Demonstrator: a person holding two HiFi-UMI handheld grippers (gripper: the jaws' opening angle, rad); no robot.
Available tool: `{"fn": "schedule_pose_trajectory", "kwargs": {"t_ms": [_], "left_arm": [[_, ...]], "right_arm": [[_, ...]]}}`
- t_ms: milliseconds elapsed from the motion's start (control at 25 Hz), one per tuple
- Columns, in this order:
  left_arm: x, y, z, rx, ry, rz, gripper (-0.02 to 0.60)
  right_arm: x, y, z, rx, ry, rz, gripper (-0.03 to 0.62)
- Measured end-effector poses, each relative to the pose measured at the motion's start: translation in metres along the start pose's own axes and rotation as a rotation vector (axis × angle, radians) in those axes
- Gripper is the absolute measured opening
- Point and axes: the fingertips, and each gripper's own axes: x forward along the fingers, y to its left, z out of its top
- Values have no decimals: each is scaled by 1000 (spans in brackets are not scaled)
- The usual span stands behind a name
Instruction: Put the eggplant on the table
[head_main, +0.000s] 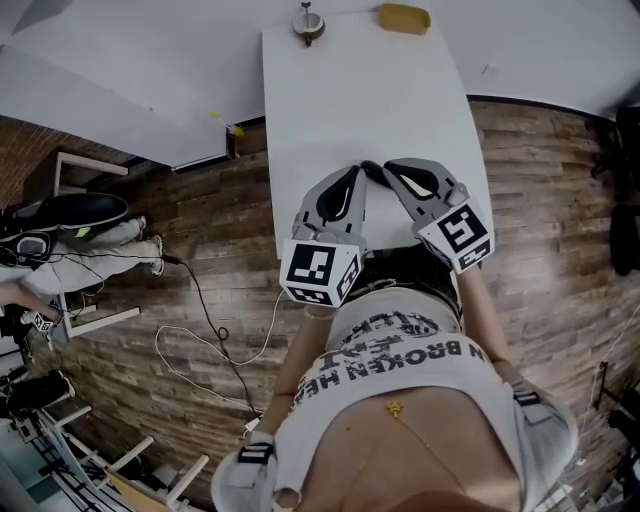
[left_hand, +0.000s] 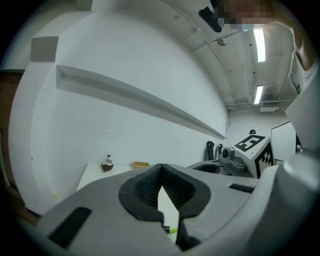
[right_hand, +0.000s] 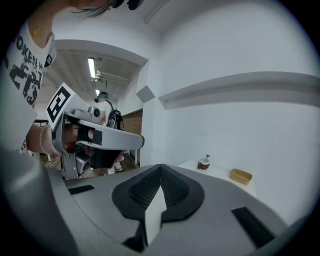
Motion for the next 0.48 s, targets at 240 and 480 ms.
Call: {"fn": "schedule_pose_trajectory", "kwargs": {"t_ms": [240, 480], "left_arm": [[-4, -3, 26, 26, -56, -10, -2], [-5, -7, 46, 58, -97, -20, -2]], "right_arm": [[-11, 2, 46, -7, -147, -10, 8], [-22, 1, 72, -10, -206, -23, 8]]}}
